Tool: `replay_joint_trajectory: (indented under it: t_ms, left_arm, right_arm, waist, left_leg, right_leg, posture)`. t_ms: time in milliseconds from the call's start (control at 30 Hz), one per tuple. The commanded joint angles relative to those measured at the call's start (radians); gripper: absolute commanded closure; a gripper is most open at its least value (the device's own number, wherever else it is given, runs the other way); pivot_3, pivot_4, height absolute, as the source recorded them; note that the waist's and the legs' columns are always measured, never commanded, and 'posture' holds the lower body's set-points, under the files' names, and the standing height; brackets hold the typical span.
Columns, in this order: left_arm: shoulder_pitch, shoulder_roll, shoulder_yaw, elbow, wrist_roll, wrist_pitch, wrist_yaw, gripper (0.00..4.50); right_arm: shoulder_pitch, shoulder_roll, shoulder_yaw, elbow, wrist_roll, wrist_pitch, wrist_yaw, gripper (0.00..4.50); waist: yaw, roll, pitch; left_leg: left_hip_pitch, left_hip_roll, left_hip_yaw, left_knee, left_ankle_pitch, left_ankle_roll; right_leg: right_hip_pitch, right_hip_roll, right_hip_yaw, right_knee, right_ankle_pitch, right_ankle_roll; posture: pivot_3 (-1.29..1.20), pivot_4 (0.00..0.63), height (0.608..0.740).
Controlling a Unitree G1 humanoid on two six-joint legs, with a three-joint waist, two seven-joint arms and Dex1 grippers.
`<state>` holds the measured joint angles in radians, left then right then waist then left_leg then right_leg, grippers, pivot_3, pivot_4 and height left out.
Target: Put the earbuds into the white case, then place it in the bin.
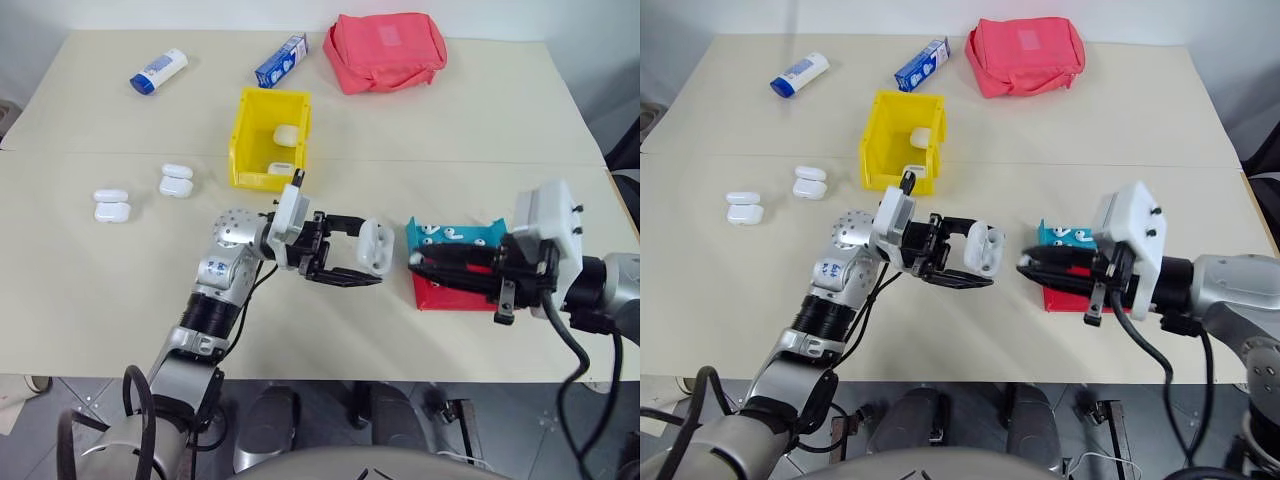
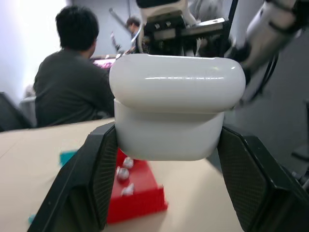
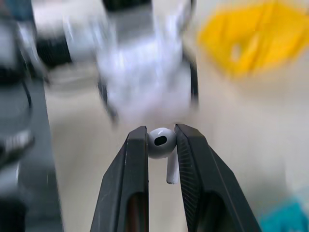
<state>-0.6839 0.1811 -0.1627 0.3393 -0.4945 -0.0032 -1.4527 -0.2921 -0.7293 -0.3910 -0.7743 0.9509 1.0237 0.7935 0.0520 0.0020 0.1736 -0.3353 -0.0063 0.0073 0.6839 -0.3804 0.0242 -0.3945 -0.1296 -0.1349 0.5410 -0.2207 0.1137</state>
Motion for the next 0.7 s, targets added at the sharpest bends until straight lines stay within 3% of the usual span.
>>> replay_joint_trajectory:
  t_ms: [33, 700]
  left_arm:
    - [-0.039, 0.006, 0.004, 0.034, 0.011, -0.006, -0.032, 1.74]
    - [-0.046, 0.003, 0.014, -0.034, 0.021, 0.07, 0.032, 1.74]
  right_arm:
    - [-0.044, 0.046, 0.033, 0.019, 0.036, -0.076, -0.058, 4.05]
    - [0.034, 0.143, 0.237, 0.147, -0.067, -0.309, -0.093, 4.05]
  waist:
    - [-0.003, 0.0, 0.0]
    - [-0.003, 0.0, 0.0]
  left_leg:
    - [0.0, 0.0, 0.0, 0.0, 0.0, 0.0]
    - [0.0, 0.0, 0.002, 0.0, 0.0, 0.001]
  right_leg:
    - [0.0, 0.0, 0.0, 0.001, 0.0, 0.0]
    - [0.0, 0.0, 0.002, 0.001, 0.0, 0.0]
  posture:
    - [0.0, 0.15, 0.74]
    - [0.0, 0.15, 0.74]
